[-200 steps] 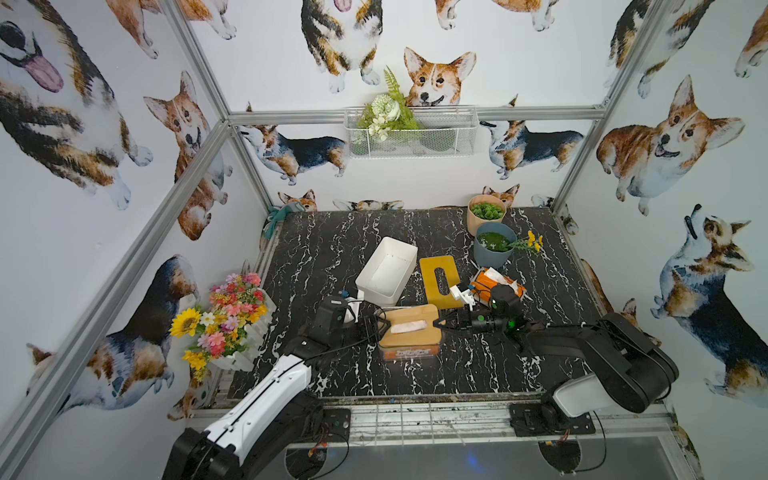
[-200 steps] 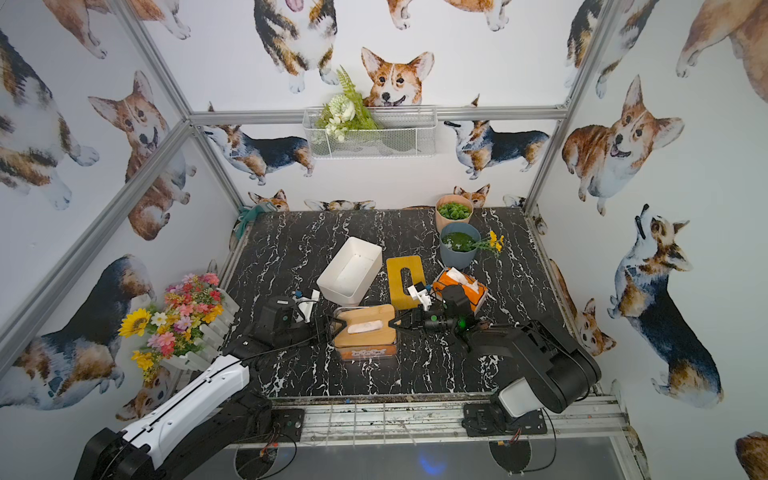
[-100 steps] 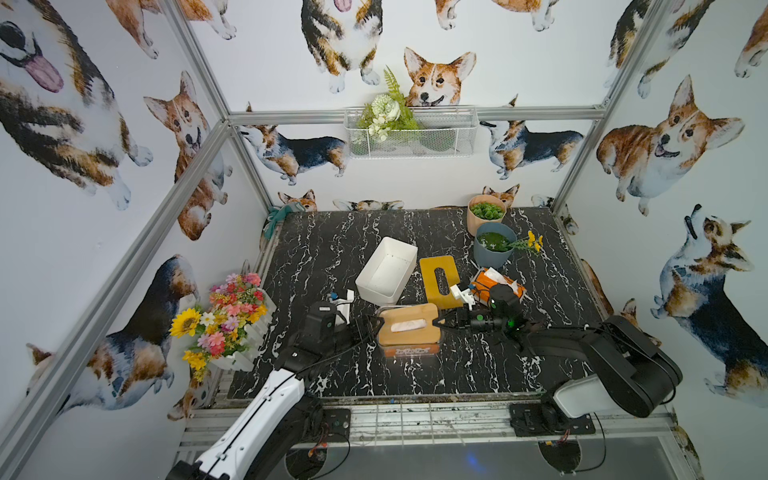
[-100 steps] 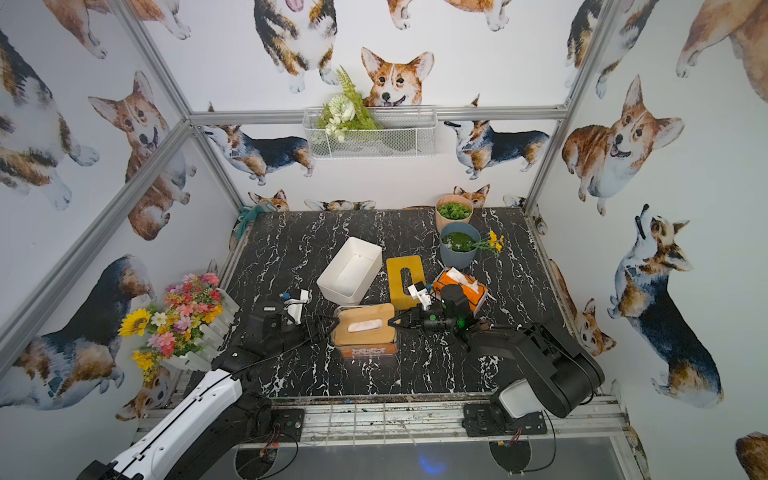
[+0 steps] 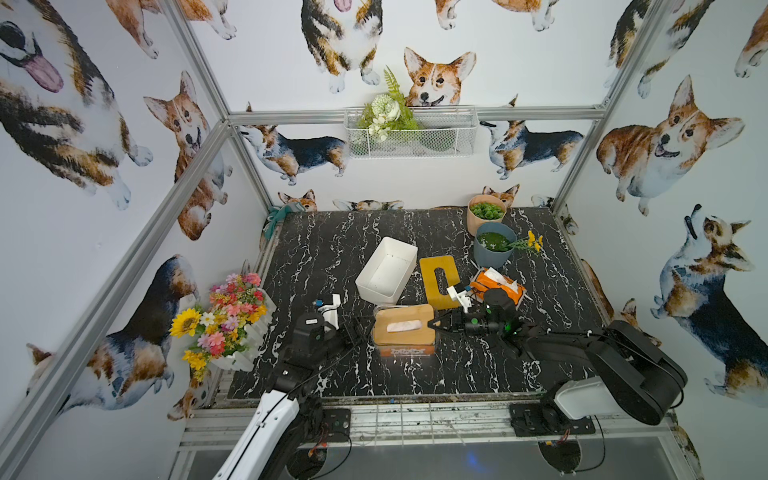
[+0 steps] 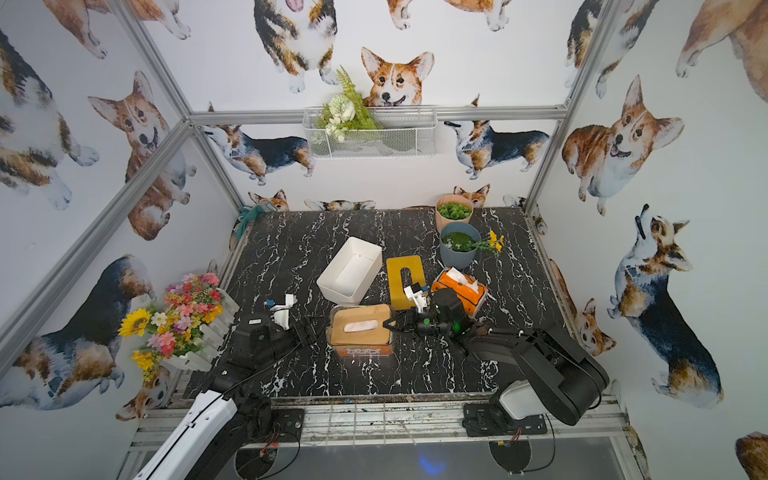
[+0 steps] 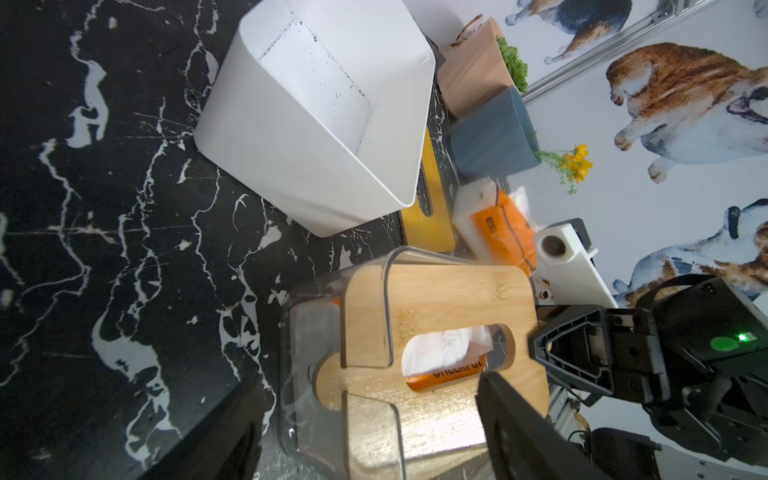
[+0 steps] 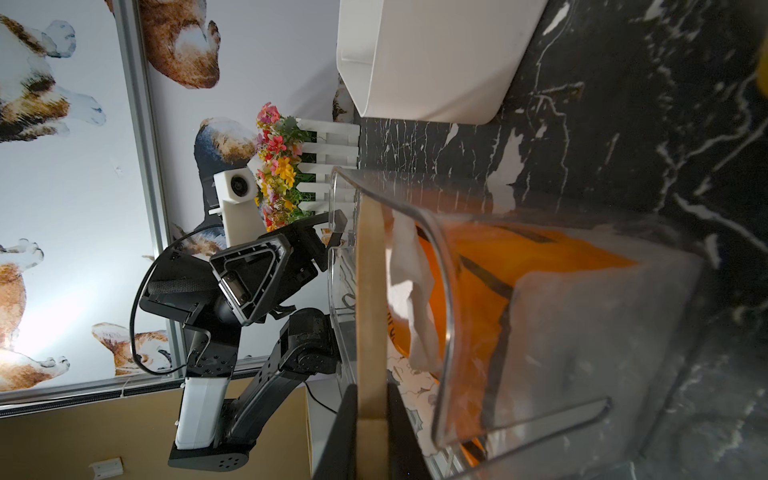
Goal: Put the tissue paper into the tissue box
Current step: Close the box lid on the tissue box.
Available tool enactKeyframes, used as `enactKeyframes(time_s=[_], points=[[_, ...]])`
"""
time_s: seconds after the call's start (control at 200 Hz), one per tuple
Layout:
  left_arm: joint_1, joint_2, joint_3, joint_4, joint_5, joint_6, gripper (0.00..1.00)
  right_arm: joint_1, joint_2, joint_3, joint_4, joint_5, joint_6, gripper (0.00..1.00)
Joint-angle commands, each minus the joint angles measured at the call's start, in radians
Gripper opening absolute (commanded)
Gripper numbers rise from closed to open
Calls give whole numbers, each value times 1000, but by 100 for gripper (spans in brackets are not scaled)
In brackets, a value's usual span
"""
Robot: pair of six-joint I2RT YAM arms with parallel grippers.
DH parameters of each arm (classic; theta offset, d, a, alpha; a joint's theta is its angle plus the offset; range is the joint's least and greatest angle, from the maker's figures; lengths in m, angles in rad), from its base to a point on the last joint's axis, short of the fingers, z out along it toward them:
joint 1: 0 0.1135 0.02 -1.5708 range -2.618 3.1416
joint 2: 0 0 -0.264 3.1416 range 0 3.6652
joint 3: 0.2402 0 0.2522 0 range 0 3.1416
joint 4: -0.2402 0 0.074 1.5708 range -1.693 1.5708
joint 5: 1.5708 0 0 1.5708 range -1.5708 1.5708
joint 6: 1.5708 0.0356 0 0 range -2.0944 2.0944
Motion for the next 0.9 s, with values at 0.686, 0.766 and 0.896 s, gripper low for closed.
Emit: enactKeyframes(time_s=[0.686, 0.766, 0.896], points=[[9, -26, -22, -6, -45, -27, 90, 44, -11, 26, -29, 101, -68, 0], [9, -7, -15, -5, -40, -22, 91, 44, -9, 26, -29, 104, -64, 0], [9, 49, 33, -39, -65, 13, 92, 44, -9, 27, -26, 106, -58, 0]])
